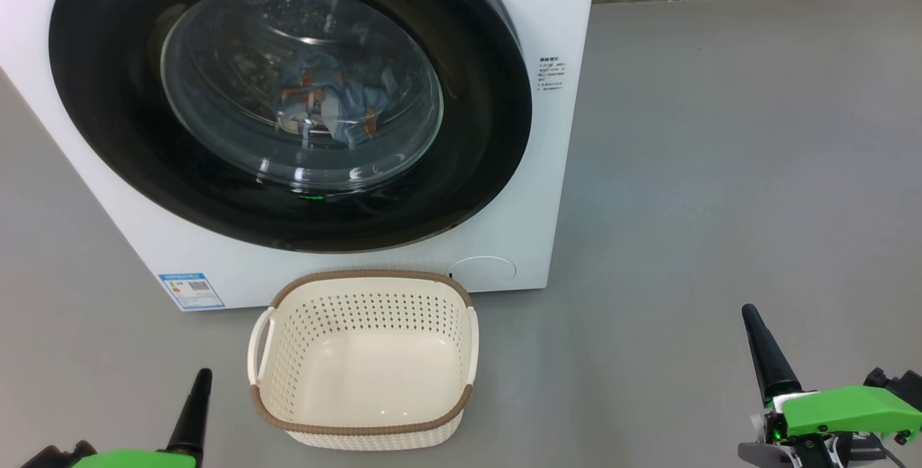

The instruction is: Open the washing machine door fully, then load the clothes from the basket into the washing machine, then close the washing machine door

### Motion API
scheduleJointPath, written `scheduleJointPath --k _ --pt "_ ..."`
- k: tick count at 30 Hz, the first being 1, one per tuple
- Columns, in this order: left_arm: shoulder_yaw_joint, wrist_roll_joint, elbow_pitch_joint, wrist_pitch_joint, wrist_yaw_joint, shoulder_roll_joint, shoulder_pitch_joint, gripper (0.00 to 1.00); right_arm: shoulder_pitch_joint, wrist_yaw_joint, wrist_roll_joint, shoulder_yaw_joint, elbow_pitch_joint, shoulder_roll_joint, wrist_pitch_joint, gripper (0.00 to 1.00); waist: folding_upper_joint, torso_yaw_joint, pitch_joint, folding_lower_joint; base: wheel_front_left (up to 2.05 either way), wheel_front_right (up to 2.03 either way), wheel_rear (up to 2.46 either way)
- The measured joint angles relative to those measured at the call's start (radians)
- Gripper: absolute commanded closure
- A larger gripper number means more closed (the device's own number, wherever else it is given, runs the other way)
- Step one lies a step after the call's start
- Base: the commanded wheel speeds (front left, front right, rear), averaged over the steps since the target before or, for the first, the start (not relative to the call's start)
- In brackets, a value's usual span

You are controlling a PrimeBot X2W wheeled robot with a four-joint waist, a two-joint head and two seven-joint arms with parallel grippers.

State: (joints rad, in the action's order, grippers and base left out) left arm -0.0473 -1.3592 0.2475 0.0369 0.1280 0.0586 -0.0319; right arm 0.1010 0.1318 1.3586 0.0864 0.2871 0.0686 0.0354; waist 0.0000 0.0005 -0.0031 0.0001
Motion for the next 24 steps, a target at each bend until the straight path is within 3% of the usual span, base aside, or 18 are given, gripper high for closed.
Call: scheduleJointPath --k 24 --pt "-0.029 -0.218 0.014 0.065 0.0 -0.019 -0.032 1.0 0.0 0.0 0.213 0.044 -0.009 -0.017 0.065 1.0 0.0 0.0 0.006 0.0 0.0 0.0 0.0"
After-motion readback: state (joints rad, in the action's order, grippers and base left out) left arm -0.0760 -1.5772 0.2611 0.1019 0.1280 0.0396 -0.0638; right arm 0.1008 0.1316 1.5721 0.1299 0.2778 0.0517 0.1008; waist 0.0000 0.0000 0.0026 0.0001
